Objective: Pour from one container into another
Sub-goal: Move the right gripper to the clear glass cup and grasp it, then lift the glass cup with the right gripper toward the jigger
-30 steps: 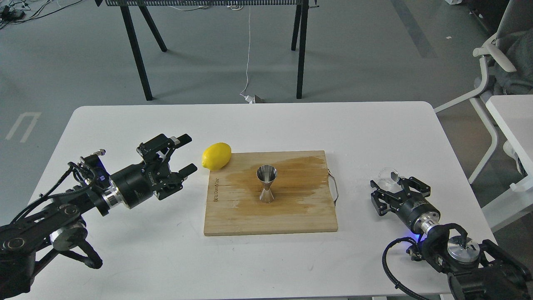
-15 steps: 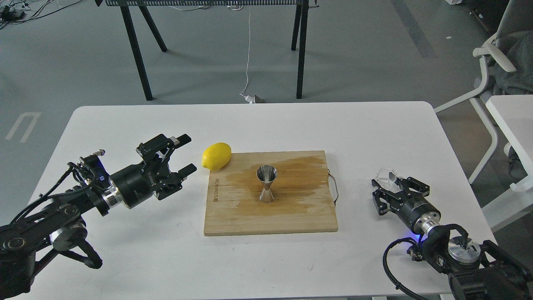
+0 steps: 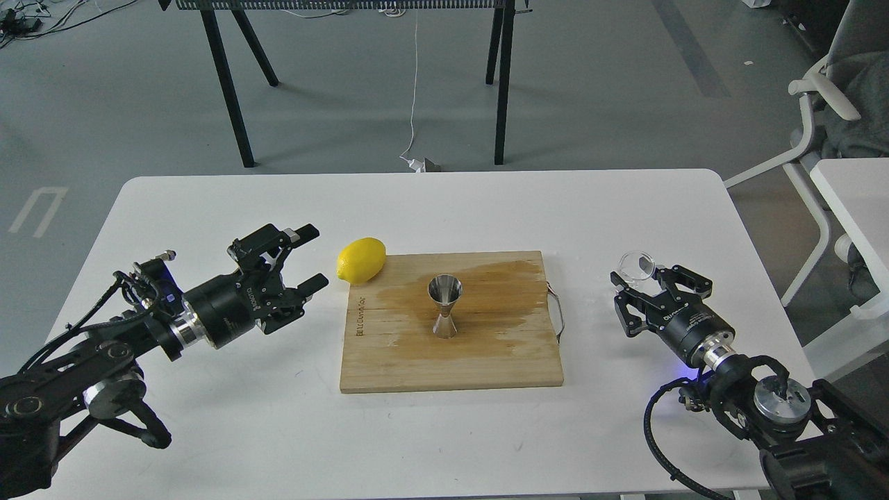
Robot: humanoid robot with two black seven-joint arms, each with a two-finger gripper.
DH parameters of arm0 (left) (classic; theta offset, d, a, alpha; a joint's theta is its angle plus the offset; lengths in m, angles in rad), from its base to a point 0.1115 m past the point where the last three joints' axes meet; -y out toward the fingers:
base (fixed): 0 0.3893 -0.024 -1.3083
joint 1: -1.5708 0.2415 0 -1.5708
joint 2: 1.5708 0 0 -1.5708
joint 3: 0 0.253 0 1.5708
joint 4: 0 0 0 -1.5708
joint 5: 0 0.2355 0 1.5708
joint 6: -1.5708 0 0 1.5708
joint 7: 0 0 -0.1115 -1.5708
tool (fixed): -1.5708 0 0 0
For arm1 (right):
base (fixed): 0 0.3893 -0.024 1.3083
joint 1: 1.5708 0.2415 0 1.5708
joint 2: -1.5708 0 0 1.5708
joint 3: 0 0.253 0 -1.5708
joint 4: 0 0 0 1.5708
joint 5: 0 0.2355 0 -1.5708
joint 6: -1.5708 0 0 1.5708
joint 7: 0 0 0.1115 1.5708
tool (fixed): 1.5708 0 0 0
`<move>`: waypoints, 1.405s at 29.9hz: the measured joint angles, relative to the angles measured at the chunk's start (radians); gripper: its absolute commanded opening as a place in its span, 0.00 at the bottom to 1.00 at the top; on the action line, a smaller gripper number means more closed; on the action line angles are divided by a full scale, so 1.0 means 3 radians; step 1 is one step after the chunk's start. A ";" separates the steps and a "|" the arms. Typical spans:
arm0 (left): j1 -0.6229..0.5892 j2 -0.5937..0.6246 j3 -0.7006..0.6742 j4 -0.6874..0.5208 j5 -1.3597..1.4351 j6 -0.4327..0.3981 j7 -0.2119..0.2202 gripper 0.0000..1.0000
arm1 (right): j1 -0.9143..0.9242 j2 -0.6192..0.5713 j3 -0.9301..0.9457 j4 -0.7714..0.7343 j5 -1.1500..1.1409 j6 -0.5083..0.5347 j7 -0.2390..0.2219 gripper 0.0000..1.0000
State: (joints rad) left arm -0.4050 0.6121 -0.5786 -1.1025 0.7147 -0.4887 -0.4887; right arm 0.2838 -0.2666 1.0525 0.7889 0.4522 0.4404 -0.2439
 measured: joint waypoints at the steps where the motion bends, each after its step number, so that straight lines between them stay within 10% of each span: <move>1: 0.0000 0.0000 0.0000 0.0000 0.0000 0.0000 0.0000 0.97 | -0.0010 -0.0037 0.0000 0.0095 -0.0033 -0.0001 0.0000 0.47; 12: 0.0005 0.0000 0.0000 -0.0002 -0.0005 0.0000 0.0000 0.97 | 0.0213 -0.0223 0.0003 0.0794 -0.0931 -0.0014 -0.0021 0.46; 42: 0.0013 0.0000 0.0001 0.0049 -0.0066 0.0000 0.0000 0.98 | 0.1528 -0.0042 -0.1331 0.0756 -0.2374 -0.0036 -0.0102 0.46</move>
State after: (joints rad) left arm -0.4011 0.6121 -0.5783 -1.0879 0.6948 -0.4886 -0.4887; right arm 0.7422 -0.2792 0.6531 1.0158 -0.2601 0.4297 -0.2746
